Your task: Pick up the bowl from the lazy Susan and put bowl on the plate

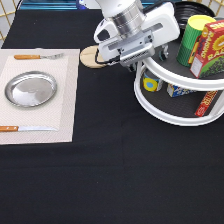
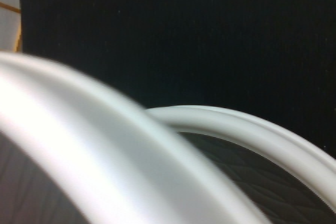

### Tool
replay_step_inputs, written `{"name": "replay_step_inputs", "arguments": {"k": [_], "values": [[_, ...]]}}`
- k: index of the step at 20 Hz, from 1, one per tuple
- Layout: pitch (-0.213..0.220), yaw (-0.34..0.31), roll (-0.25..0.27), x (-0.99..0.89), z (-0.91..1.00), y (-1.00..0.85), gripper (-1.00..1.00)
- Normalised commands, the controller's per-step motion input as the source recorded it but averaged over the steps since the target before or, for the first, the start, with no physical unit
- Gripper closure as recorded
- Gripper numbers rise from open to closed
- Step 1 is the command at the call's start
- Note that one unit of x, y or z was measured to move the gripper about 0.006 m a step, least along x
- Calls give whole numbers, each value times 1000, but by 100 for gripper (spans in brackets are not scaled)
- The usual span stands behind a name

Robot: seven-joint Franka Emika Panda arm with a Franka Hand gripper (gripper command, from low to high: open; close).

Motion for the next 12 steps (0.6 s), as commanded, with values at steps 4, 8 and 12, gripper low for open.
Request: {"name": "replay_step_inputs", "arguments": {"k": [4,8,12], "values": [[5,6,-132,-514,977,0,-100],[-1,32,-136,-730,799,0,-100],[0,66,-101,-962,202,0,-100]]}}
